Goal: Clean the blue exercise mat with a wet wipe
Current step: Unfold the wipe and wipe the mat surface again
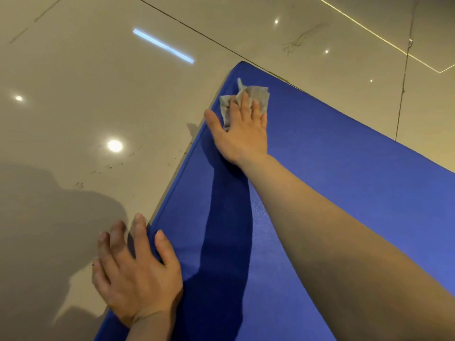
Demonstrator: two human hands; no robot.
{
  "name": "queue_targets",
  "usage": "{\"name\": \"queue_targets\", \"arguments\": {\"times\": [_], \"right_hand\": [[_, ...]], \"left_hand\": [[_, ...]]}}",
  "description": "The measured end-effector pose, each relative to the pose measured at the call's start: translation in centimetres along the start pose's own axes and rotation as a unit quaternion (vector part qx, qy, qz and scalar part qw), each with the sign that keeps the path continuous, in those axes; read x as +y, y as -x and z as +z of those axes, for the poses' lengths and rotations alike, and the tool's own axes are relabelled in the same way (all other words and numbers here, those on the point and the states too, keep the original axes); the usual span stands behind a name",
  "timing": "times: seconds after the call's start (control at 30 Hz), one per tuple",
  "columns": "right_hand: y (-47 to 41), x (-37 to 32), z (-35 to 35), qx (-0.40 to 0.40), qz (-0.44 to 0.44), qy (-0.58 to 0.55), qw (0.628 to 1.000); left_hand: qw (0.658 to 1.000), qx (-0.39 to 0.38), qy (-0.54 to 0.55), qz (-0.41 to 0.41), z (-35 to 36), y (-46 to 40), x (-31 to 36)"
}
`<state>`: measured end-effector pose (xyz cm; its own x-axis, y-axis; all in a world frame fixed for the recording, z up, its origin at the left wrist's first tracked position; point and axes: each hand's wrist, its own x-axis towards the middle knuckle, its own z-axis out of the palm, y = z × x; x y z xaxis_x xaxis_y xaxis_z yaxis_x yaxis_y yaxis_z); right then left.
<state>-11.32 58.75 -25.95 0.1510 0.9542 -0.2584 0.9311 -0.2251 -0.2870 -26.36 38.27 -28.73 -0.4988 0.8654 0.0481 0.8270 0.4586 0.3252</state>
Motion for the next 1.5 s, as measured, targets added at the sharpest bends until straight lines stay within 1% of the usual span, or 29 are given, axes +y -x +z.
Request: {"name": "queue_targets", "arguments": {"times": [0.07,0.13,0.17,0.2,0.23,0.3,0.33,0.37,0.43,0.47,0.5,0.57,0.6,0.63,0.7,0.77,0.8,0.83,0.93,1.03,1.1,1.2,1.3,1.33,1.4,1.5], "right_hand": [[1.3,-0.6,0.9,0.005,-0.071,0.037,0.997],[1.3,1.5,0.0,-0.012,-0.145,0.089,0.985],[0.9,3.3,-0.7,-0.02,-0.165,0.117,0.979],[0.4,5.3,-1.7,-0.021,-0.16,0.132,0.978],[0.0,7.5,-2.7,-0.016,-0.124,0.138,0.983],[-0.3,11.6,-4.1,-0.011,0.007,0.127,0.992],[-0.1,12.8,-4.4,-0.016,0.067,0.121,0.99],[0.0,13.3,-4.5,-0.018,0.11,0.113,0.987],[-0.5,12.1,-3.7,0.001,0.146,0.088,0.985],[-0.8,10.5,-3.3,0.01,0.135,0.082,0.987],[-0.8,8.7,-2.7,0.014,0.094,0.088,0.992],[0.0,4.6,-1.3,0.008,-0.045,0.095,0.994],[0.9,2.8,-0.5,-0.005,-0.107,0.091,0.99],[1.9,1.4,0.3,-0.016,-0.151,0.093,0.984],[3.3,0.8,0.9,-0.025,-0.197,0.096,0.975],[2.6,2.1,0.3,-0.029,-0.227,0.121,0.966],[1.2,2.7,-0.4,-0.034,-0.231,0.138,0.962],[-0.7,3.2,-1.3,-0.044,-0.218,0.144,0.964],[-6.5,3.0,-4.3,-0.084,-0.121,0.151,0.978],[-9.3,2.3,-5.3,-0.111,-0.089,0.194,0.971],[-9.5,2.0,-4.9,-0.106,-0.075,0.172,0.976],[-8.0,1.5,-3.3,-0.066,-0.058,0.101,0.991],[-4.0,1.7,-1.4,-0.014,-0.084,0.07,0.994],[-2.4,2.0,-1.1,-0.01,-0.097,0.065,0.993],[-0.3,2.8,-1.1,-0.031,-0.121,0.06,0.99],[-1.1,5.3,-2.6,-0.051,-0.156,0.119,0.979]], "left_hand": [[1.0,0.002,0.003,-0.002,-0.1,-0.1,-0.1],[1.0,0.006,0.011,-0.009,-0.3,-0.1,-0.1],[1.0,0.006,0.013,-0.01,-0.3,-0.1,-0.1],[1.0,0.007,0.012,-0.008,-0.4,0.0,0.0],[1.0,0.006,0.009,-0.005,-0.3,0.0,-0.1],[1.0,0.005,0.001,-0.001,-0.1,-0.1,-0.3],[1.0,0.003,0.0,0.0,-0.1,-0.1,-0.4],[1.0,0.0,0.0,-0.002,-0.1,-0.1,-0.3],[1.0,-0.009,-0.001,-0.007,-0.1,-0.2,-0.1],[1.0,-0.013,-0.006,-0.01,-0.2,-0.1,-0.1],[1.0,-0.017,-0.009,-0.011,-0.3,-0.1,0.0],[1.0,-0.014,-0.008,-0.007,-0.3,-0.1,0.0],[1.0,-0.01,-0.01,-0.004,-0.2,-0.1,0.0],[1.0,-0.006,-0.013,-0.002,-0.1,-0.1,-0.1],[1.0,-0.004,-0.019,0.0,-0.1,0.0,-0.2],[1.0,-0.006,-0.013,-0.002,-0.2,0.0,-0.2],[1.0,-0.01,-0.011,-0.003,-0.3,0.0,0.0],[1.0,-0.014,-0.014,-0.005,-0.3,-0.1,0.0],[0.999,-0.02,-0.028,0.006,-0.1,-0.2,-0.4],[0.999,-0.013,-0.03,0.0,-0.1,-0.1,-0.4],[1.0,-0.004,-0.021,-0.005,-0.2,0.0,-0.3],[1.0,0.01,-0.015,0.0,-0.2,-0.1,-0.1],[1.0,0.008,-0.014,0.003,-0.3,-0.2,-0.1],[1.0,0.008,-0.018,0.006,-0.3,-0.1,-0.1],[1.0,0.004,-0.019,0.009,-0.4,0.0,-0.2],[1.0,0.006,-0.011,0.007,-0.4,-0.2,-0.1]]}}
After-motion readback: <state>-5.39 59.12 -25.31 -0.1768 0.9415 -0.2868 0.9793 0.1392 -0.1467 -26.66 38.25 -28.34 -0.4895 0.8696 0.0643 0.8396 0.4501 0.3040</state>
